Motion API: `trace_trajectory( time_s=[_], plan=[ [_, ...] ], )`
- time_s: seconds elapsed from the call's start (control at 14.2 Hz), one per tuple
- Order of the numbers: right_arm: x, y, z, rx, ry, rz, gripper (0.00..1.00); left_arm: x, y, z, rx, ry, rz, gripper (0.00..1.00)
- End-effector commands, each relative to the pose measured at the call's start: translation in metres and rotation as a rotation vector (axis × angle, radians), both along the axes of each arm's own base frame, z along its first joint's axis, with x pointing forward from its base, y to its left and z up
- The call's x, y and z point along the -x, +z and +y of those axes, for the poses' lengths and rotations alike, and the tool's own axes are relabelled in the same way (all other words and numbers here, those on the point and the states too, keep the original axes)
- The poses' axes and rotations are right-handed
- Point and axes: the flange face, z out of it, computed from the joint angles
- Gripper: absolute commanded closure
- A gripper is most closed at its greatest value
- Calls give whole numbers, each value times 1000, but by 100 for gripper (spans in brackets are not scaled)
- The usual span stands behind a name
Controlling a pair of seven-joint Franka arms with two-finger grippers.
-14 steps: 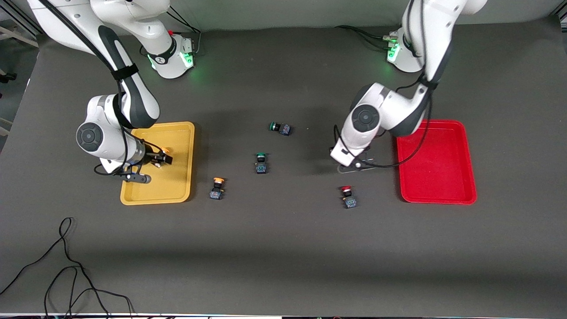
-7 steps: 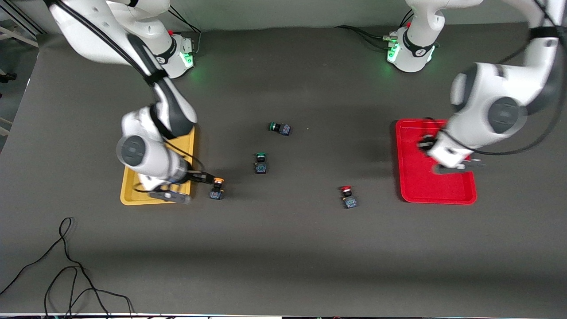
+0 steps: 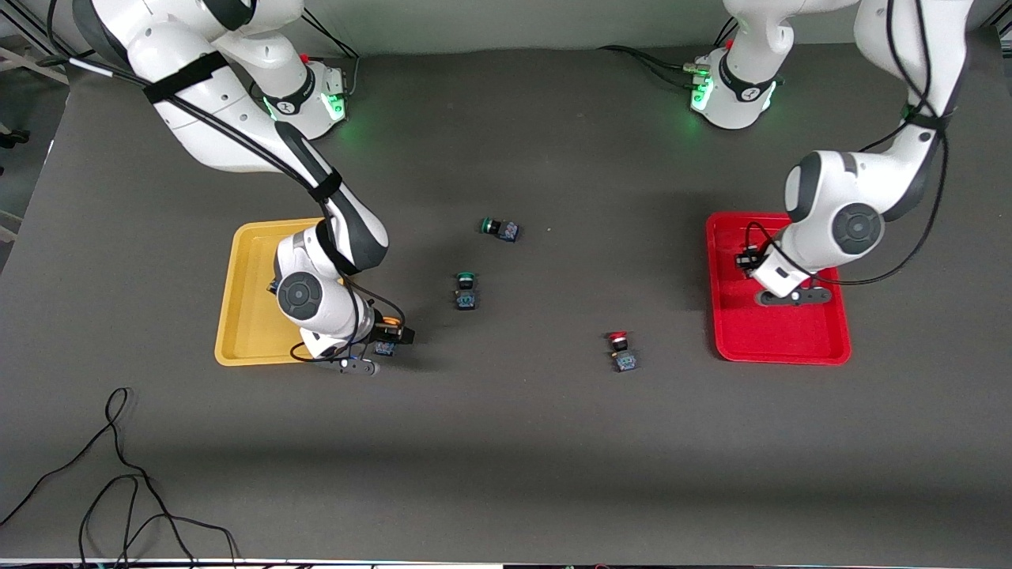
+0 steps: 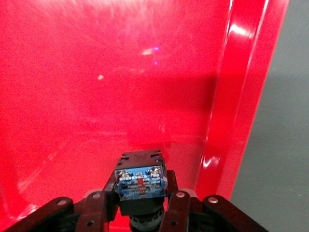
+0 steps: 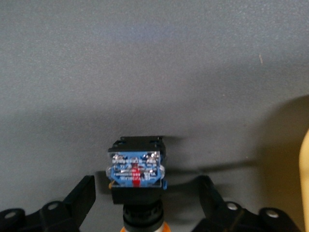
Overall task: Place red and yellow buttons in trays
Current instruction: 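Grasp another yellow button with the right gripper while the left gripper reaches red, then release yellow button in tray with the right gripper while the left gripper grasps red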
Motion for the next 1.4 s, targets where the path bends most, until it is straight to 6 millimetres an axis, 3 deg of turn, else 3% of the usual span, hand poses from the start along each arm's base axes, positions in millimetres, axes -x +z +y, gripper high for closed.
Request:
trace_trajectory(
  time_s=[0.0,0.14,0.28,0.49,0.63,0.7,0.84,0.91,0.98,1.05,1.12,1.19,1.33],
  plan=[
    [-7,6,2,22,5,-29,80,1,12,0,-17,-15,-9,1],
    [-9,14,-1,24,5,-36,100,-14,35,-3,-25,-1,-23,0],
    [-13,34,-6,31,5,-43,100,-46,72,-27,-23,-11,9,0],
    [-17,95,-40,69,6,2,100,-101,128,-103,-2,64,41,0],
    [-5,114,-74,110,-2,37,100,-128,130,-154,45,175,51,0],
    [10,107,-89,123,5,60,100,-138,124,-174,58,203,27,0],
    [29,87,-127,129,16,72,99,-147,88,-216,66,239,-27,0],
    [35,78,-135,129,24,69,89,-147,69,-235,82,245,-71,0],
    [40,69,-137,126,23,59,32,-150,56,-239,92,260,-93,0],
    [40,68,-139,124,18,50,0,-153,46,-238,97,267,-104,0],
    [35,75,-146,126,3,37,0,-156,33,-242,106,270,-119,0],
    [32,94,-149,123,-3,16,0,-157,21,-246,116,269,-141,0],
    [25,155,-152,122,-10,-7,0,-160,3,-246,130,267,-168,3]
  ],
)
